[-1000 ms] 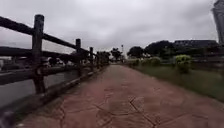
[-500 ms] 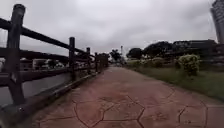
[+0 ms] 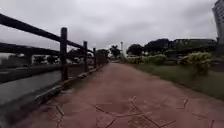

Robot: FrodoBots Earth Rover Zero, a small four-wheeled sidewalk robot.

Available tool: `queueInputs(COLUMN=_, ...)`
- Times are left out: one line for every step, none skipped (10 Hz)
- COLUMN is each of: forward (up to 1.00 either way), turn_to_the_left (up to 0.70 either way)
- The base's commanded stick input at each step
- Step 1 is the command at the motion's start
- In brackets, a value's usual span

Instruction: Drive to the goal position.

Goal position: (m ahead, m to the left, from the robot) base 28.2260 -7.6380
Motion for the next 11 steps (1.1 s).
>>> queueInputs(forward=0.96, turn_to_the_left=0.0)
queueInputs(forward=0.96, turn_to_the_left=0.0)
queueInputs(forward=1.0, turn_to_the_left=0.0)
queueInputs(forward=1.0, turn_to_the_left=0.0)
queueInputs(forward=1.0, turn_to_the_left=0.0)
queueInputs(forward=1.0, turn_to_the_left=0.0)
queueInputs(forward=1.0, turn_to_the_left=0.0)
queueInputs(forward=1.0, turn_to_the_left=0.0)
queueInputs(forward=1.0, turn_to_the_left=0.0)
queueInputs(forward=1.0, turn_to_the_left=0.0)
queueInputs(forward=1.0, turn_to_the_left=0.0)
